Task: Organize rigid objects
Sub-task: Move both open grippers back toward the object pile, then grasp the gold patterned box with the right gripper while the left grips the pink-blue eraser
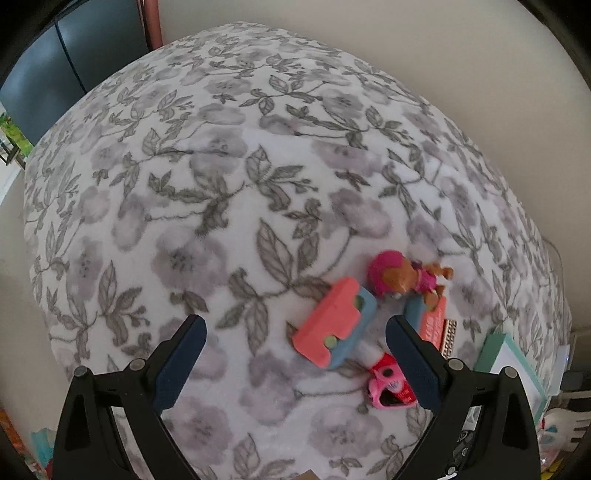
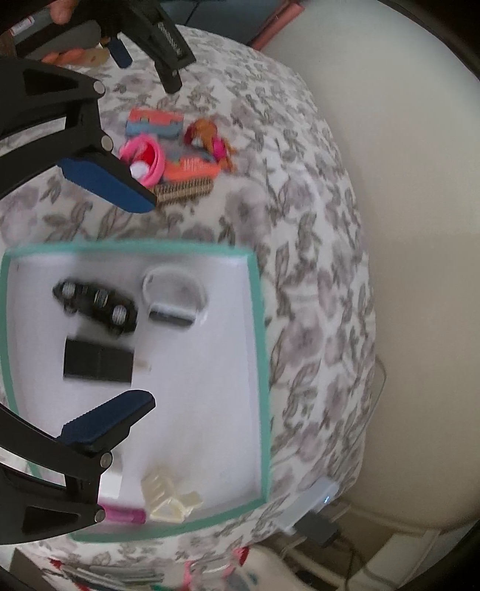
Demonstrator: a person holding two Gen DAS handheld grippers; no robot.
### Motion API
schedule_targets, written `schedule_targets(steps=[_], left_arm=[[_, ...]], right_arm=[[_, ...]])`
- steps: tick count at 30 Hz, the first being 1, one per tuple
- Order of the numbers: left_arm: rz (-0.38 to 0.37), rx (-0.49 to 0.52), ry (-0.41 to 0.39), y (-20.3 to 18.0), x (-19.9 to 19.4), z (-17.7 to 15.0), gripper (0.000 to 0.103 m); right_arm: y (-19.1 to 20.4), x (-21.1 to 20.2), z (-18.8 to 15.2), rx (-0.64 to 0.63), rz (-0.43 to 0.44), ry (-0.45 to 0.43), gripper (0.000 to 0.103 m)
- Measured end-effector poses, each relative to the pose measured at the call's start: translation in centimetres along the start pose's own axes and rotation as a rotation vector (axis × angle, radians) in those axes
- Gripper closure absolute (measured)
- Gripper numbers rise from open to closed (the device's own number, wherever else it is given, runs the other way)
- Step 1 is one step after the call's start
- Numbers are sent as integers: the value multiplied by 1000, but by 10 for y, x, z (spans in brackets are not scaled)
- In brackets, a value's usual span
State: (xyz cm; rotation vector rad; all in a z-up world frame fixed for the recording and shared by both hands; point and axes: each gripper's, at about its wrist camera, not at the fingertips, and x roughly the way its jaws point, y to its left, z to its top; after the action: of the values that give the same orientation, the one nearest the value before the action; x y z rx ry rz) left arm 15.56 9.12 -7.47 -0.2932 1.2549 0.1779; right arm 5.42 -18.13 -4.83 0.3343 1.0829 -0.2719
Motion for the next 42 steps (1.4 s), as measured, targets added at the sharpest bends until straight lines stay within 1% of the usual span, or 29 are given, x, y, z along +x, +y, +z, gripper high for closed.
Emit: schedule_targets(steps=[4,7,9,11,12,14,15,17,18,20,21,23,29,31,33,35,37,39,40,42], left_arm=[[0,9,3,4,6,6,5],[0,40,16,1,12,7,5],[-5,69,35,-4,17,6,5],[14,105,46,-11,23,4,5],[28,121,48,-14,25,3,5],[44,148,53,-18,29,2,5],[49,154,56,-19,30,1,5],[61,165,62,-21,34,1,5],[66,170,62,-22,35,1,5],[74,182,68,-23,39,0,5],[76,185,72,-24,41,0,5],[81,194,81,-25,44,-2,5],[97,220,94,-32,53,-3,6],[90,221,100,-30,57,-5,6],[93,222,96,-30,58,-5,8],[104,230,88,-33,60,-6,15],[113,231,83,-34,63,-6,15],[107,229,82,-35,65,-5,17],[102,230,82,-35,65,-5,20],[85,230,84,-37,67,-3,25]], right_arm=[[26,6,5,-66,3,4,5],[42,15,9,-105,14,17,5],[52,21,12,-125,19,24,7],[61,27,13,-153,19,29,14],[66,30,13,-168,19,33,16],[73,37,14,-191,20,43,24],[76,40,14,-196,23,48,26],[82,46,14,-209,33,60,34],[85,49,14,-217,31,66,36],[89,55,13,-234,30,78,44],[91,58,12,-240,30,86,46],[94,63,12,-247,31,97,53],[101,74,9,-269,33,121,60],[103,78,9,-275,29,125,63],[103,80,9,-275,32,131,66],[104,82,9,-276,39,131,69],[105,83,9,-278,45,135,71],[107,84,8,-284,43,136,75],[108,86,8,-288,43,138,77],[110,87,9,-289,43,137,77]])
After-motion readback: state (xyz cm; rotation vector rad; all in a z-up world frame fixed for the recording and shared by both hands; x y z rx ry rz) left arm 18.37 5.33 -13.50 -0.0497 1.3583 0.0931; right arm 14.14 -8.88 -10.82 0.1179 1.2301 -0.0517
